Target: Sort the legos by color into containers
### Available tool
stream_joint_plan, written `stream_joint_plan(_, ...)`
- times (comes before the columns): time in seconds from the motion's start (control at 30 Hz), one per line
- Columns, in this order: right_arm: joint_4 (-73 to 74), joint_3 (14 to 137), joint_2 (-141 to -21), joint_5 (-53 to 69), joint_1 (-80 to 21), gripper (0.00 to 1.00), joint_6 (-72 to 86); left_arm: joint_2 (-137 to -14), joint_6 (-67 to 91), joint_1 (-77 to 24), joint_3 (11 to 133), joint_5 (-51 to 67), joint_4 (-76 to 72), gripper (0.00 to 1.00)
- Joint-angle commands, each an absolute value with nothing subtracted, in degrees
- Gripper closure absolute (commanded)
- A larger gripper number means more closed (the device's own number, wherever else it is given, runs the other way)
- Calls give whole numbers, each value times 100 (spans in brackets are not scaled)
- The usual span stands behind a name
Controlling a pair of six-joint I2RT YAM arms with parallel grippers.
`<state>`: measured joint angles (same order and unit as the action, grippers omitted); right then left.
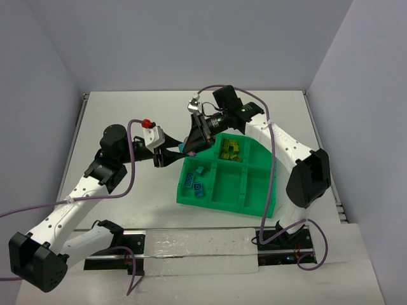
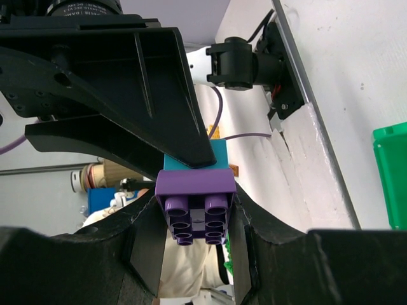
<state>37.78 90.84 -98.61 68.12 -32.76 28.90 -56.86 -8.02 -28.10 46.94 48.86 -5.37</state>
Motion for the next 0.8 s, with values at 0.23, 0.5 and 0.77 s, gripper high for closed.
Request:
stream_joint_plan(0.23,3200,9100,-9634,7126,-3349,100,3322,-5875,-597,-2892,5068,5133,-828,99)
stream_joint_plan(0.5,3205,9153,-9686,6884,-3324,50,3367,-5578,-674,-2898,4915,4978,-567,100)
stream_joint_plan(0.77,3431,9169,-9616,6645,-3119,39,3137,-5422,-527,-2900,4693,4975,-483,100)
